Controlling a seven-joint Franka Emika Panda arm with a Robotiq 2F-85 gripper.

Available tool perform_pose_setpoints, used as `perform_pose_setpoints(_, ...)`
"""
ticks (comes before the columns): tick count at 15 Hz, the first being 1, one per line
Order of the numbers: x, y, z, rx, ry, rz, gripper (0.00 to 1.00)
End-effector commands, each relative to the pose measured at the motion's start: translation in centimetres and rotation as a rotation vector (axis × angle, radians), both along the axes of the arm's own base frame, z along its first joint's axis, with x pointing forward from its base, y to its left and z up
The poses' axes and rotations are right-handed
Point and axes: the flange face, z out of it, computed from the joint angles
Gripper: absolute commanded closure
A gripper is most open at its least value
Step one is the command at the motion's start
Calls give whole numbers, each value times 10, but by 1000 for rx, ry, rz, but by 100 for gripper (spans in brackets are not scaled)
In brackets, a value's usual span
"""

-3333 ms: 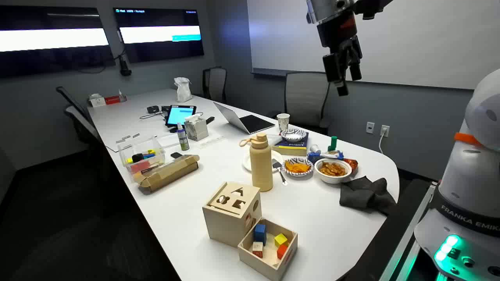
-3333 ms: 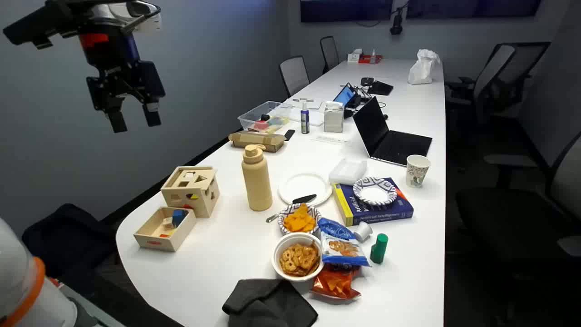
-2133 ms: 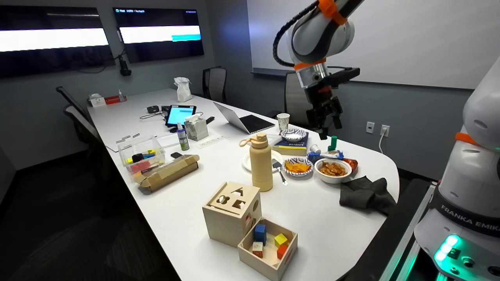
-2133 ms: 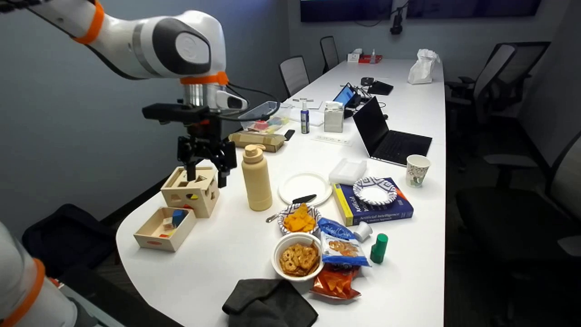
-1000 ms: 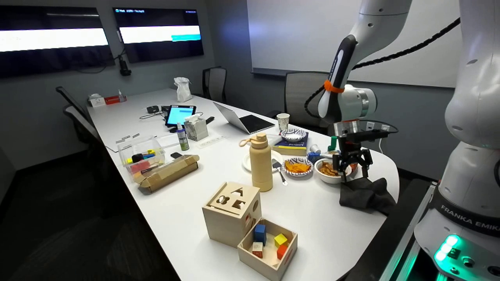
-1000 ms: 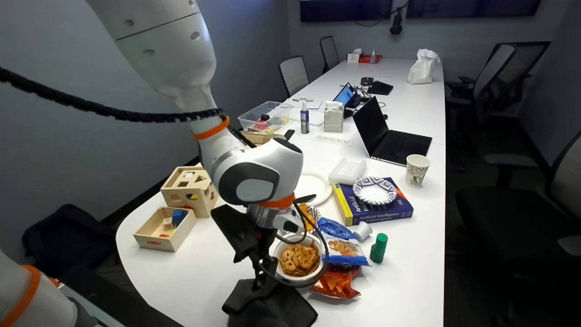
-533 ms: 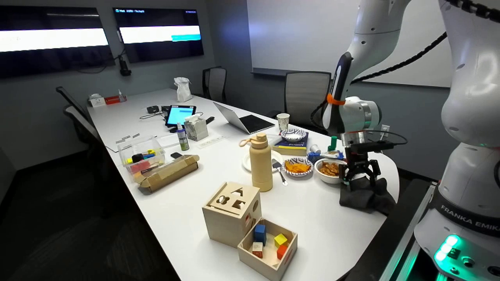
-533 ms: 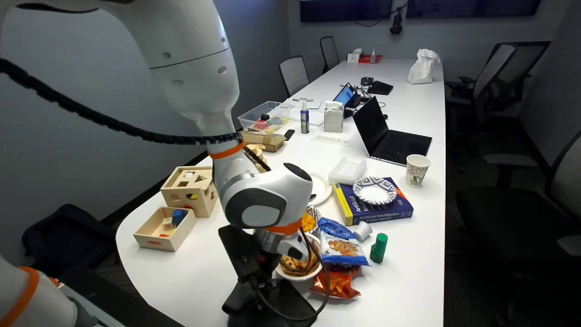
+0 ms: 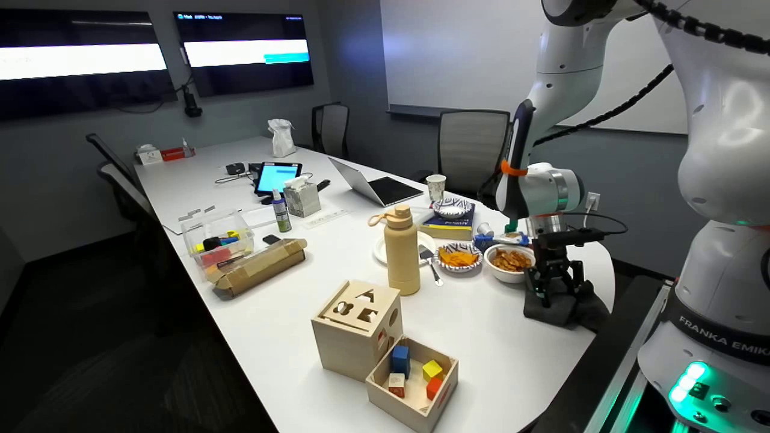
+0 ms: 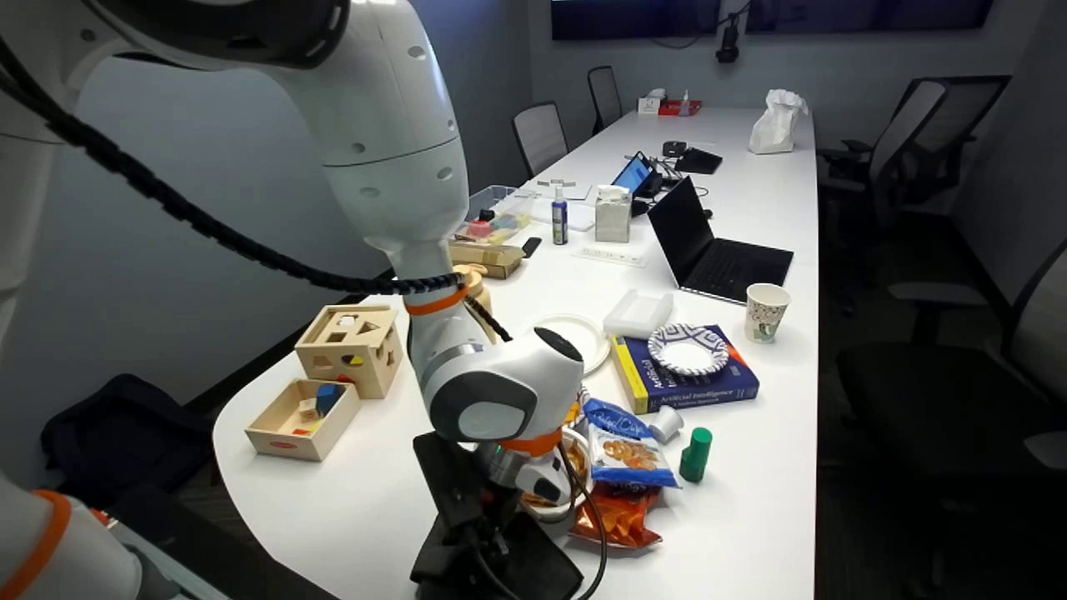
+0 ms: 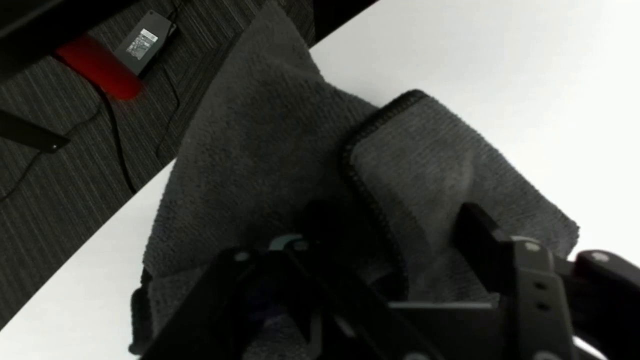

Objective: Wipe the table using the black towel

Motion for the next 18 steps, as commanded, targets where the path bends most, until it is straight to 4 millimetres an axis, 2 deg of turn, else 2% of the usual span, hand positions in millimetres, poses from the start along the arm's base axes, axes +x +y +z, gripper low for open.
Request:
perform_pose_setpoints(1, 6, -1, -10, 3, 16, -15, 62)
perform_pose_setpoints(4, 9, 0, -13, 8, 13, -14, 84)
perform_pose_setpoints(6, 14, 6, -7, 24, -6, 13, 98)
perform_pose_setpoints(9, 27, 33, 5, 69, -48, 127, 100)
perform_pose_setpoints(10, 32, 45, 9, 90, -60, 170, 98)
perform_pose_setpoints(18, 94, 169, 36, 190, -182, 582, 98)
